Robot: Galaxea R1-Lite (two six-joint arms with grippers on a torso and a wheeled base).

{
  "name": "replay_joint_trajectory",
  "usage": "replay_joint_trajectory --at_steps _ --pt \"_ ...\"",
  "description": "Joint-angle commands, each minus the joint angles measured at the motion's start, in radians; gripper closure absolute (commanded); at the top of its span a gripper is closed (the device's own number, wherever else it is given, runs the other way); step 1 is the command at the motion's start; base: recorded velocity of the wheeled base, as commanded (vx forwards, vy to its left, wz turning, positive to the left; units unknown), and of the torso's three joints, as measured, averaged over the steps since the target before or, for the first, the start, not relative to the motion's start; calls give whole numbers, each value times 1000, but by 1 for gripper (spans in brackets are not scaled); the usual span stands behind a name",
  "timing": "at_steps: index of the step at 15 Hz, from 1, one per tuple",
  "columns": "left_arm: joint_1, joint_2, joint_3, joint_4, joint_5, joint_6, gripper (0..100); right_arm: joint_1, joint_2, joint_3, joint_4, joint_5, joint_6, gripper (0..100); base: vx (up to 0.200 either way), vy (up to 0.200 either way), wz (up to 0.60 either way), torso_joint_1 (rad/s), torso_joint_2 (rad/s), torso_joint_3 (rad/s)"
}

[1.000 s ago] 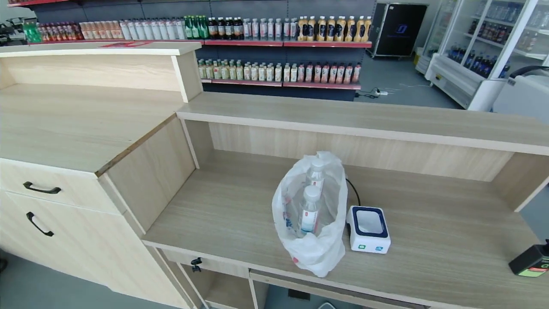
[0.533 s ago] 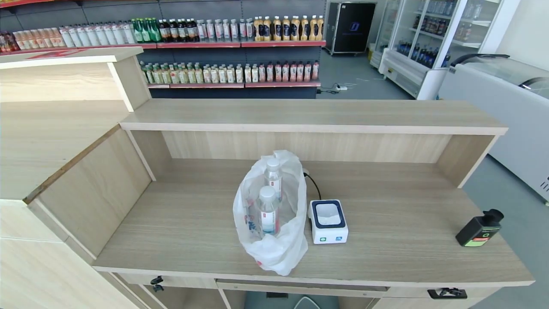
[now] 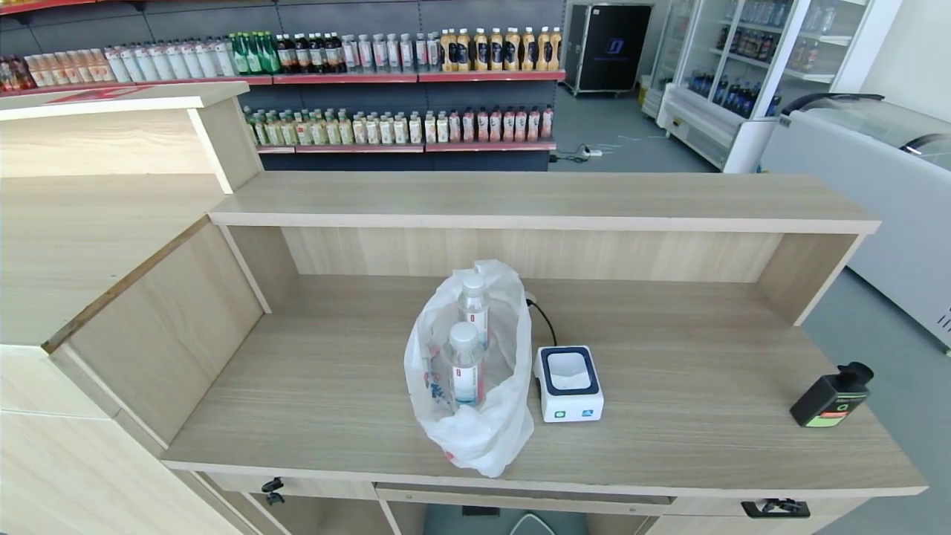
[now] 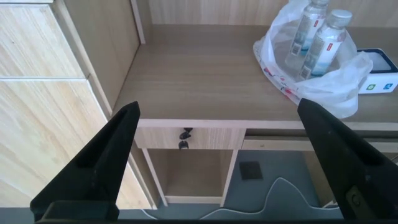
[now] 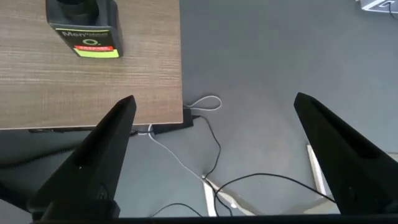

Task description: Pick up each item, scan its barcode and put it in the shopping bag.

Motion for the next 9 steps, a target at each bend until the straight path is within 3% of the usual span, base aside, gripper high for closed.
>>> replay_joint_trajectory --at_steps 1,7,9 --pt "0 1 0 0 0 0 0 0 72 -6 -3 24 -2 0 0 0 0 0 0 0" --pt "0 1 0 0 0 0 0 0 211 -96 -9 142 -1 0 0 0 0 0 0 0" --pt "0 1 0 0 0 0 0 40 263 -141 -7 179 -1 0 0 0 0 0 0 0"
